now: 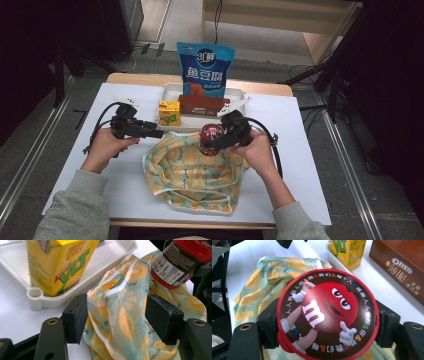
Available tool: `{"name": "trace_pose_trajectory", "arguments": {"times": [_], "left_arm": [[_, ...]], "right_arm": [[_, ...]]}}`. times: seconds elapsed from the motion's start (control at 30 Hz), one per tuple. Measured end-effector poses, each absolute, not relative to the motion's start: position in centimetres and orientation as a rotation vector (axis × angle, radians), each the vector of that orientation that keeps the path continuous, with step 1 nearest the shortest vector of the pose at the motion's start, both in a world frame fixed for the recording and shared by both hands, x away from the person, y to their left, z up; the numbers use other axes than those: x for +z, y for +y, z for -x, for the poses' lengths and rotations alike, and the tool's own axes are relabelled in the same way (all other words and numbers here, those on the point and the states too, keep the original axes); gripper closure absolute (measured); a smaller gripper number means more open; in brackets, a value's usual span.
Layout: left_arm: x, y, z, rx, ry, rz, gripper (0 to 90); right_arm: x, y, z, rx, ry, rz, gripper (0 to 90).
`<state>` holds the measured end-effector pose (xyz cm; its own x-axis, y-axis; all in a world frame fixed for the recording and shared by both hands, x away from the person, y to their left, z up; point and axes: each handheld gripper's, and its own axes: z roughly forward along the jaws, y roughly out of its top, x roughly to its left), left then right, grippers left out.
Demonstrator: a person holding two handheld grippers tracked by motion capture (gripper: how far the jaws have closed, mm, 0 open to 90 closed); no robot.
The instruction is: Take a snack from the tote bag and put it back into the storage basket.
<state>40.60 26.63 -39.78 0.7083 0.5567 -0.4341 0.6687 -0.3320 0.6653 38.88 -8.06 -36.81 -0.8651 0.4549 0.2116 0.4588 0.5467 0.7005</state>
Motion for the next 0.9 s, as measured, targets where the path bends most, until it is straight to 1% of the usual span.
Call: {"name": "trace_pose_trajectory", "arguments": {"times": [0.3, 0.9], "left_arm": [[-39.6, 26.4, -40.4, -0.154, 0.926, -2.025, 35.0], [-39.3, 26.0, -40.0, -0.148, 0.895, -2.043, 35.0]], "right_arm": [[-35.8, -7.9, -39.6, -1.275, -2.764, 0.803, 26.3], [-34.8, -8.0, -41.2, -1.276, -2.777, 0.788, 26.3]]}}
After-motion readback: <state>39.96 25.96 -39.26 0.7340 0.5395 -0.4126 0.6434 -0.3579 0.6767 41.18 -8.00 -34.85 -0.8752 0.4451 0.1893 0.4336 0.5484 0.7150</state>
